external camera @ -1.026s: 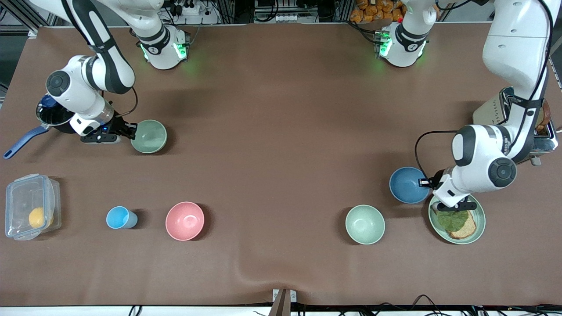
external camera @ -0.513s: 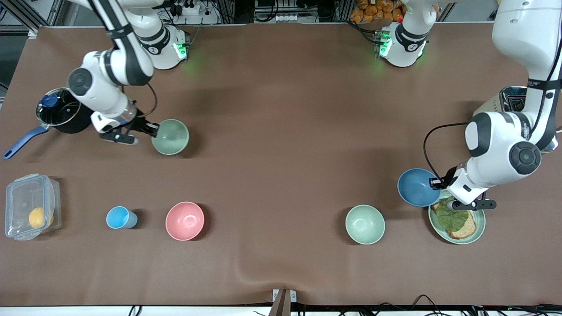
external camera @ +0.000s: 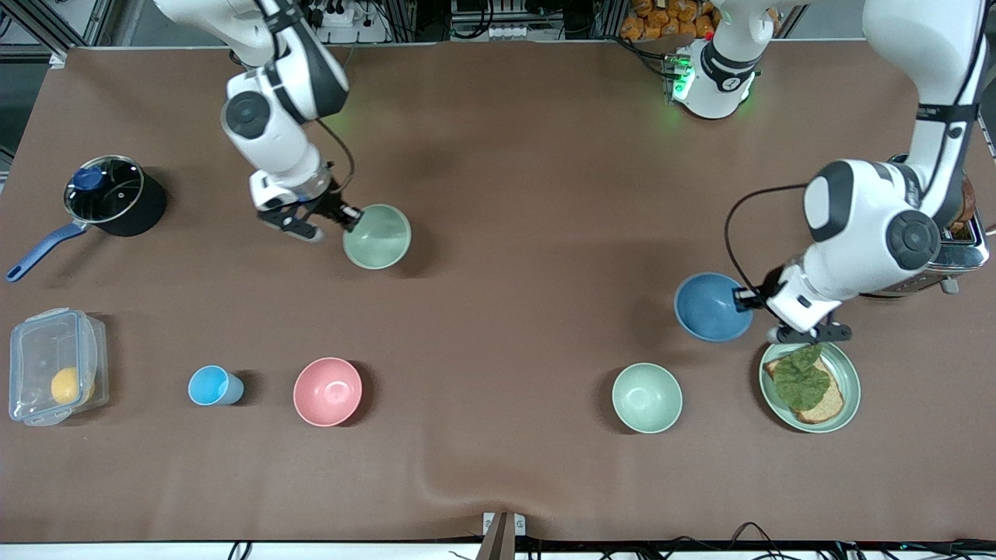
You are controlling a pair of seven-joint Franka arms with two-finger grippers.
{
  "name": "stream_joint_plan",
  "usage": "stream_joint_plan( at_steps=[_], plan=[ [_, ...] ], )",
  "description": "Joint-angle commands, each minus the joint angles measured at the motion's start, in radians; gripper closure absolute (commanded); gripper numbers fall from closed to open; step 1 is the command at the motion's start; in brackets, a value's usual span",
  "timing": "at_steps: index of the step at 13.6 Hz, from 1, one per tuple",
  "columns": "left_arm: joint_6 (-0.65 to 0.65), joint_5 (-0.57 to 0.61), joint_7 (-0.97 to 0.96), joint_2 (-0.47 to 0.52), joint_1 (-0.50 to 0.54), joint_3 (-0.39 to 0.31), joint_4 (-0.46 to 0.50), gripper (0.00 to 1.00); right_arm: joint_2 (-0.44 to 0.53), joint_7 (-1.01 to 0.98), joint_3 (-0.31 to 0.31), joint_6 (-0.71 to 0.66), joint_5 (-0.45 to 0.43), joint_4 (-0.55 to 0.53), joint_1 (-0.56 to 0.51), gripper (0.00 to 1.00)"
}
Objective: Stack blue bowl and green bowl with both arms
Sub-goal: 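Carry the green bowl with the right gripper while the left gripper carries the blue bowl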
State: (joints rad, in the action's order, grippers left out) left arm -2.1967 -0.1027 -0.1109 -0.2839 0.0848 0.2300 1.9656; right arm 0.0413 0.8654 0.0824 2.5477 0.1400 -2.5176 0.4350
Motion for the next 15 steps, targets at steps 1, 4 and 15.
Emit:
stream_joint_plan(
  at_steps=[1, 4, 15],
  plan=[
    [-0.011, -0.026, -0.047, 0.069, 0.01, 0.046, 0.078, 1.0, -0.043, 0.156, -0.009, 0.052, 0.019, 0.028, 0.114, 1.0],
    [-0.011, -0.026, -0.093, 0.069, 0.007, 0.094, 0.082, 1.0, -0.144, 0.308, -0.01, 0.193, 0.015, 0.037, 0.246, 1.0],
    [-0.061, -0.173, -0.231, 0.078, 0.003, 0.324, 0.179, 1.0, -0.34, 0.52, -0.02, 0.217, 0.004, 0.187, 0.403, 1.0]
  ],
)
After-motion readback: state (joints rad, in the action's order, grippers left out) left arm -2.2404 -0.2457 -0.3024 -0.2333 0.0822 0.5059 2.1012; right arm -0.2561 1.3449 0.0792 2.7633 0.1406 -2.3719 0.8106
